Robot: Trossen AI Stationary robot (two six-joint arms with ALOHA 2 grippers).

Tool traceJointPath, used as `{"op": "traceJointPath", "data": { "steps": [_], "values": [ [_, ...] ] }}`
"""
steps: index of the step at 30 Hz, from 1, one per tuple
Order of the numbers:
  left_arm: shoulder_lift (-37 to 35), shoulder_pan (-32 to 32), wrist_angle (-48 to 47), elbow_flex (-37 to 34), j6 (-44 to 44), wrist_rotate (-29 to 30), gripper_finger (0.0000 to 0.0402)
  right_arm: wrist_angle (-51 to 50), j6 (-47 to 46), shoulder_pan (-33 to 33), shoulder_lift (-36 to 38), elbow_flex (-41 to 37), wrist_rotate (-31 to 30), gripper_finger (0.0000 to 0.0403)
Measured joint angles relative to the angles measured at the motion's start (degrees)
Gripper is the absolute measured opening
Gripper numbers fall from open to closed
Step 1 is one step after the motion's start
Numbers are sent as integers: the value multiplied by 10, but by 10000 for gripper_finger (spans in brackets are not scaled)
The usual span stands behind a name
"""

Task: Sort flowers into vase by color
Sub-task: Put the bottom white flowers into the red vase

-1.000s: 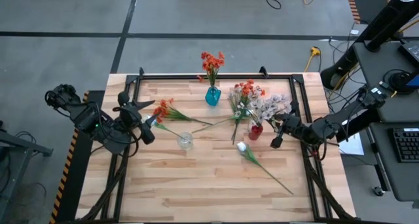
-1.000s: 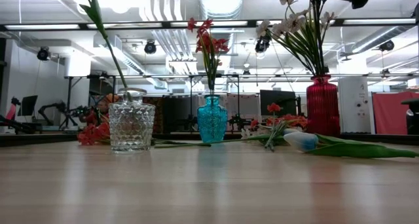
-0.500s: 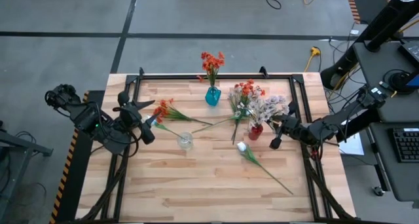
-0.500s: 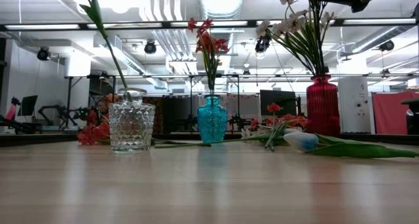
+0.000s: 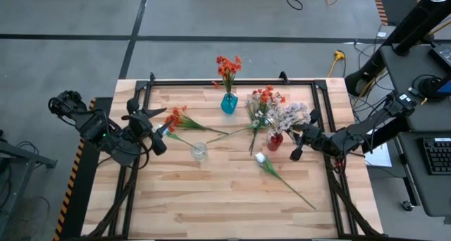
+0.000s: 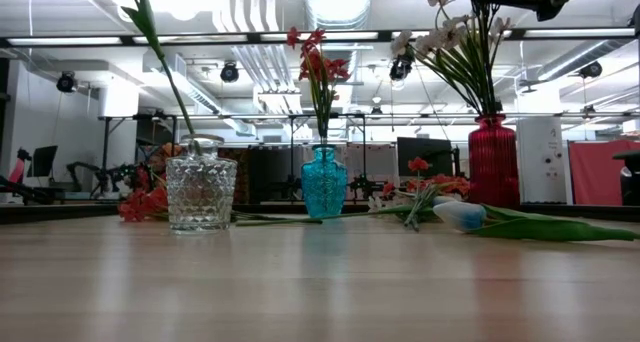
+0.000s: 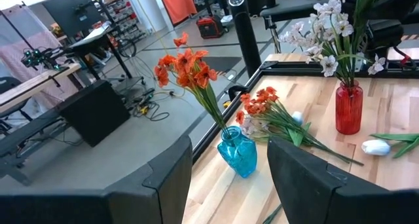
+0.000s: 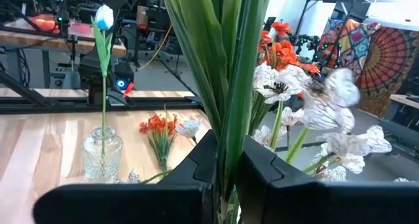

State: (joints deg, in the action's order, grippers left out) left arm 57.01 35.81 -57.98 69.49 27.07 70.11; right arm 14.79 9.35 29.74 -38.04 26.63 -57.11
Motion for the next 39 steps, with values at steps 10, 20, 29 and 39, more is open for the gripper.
{"op": "traceJointPath", "data": {
  "steps": [10, 20, 29, 39],
  "values": [
    [0, 0, 0, 0, -6, 0, 182, -37, -23, 0, 1, 0, -33, 79],
    [0, 0, 0, 0, -6, 0, 182, -57, -38, 0, 1, 0, -30, 141],
    [0, 0, 0, 0, -6, 0, 182, -119, -120, 0, 1, 0, -29, 190],
    [0, 0, 0, 0, -6, 0, 182, -160, -208, 0, 1, 0, -24, 240]
  ]
}}
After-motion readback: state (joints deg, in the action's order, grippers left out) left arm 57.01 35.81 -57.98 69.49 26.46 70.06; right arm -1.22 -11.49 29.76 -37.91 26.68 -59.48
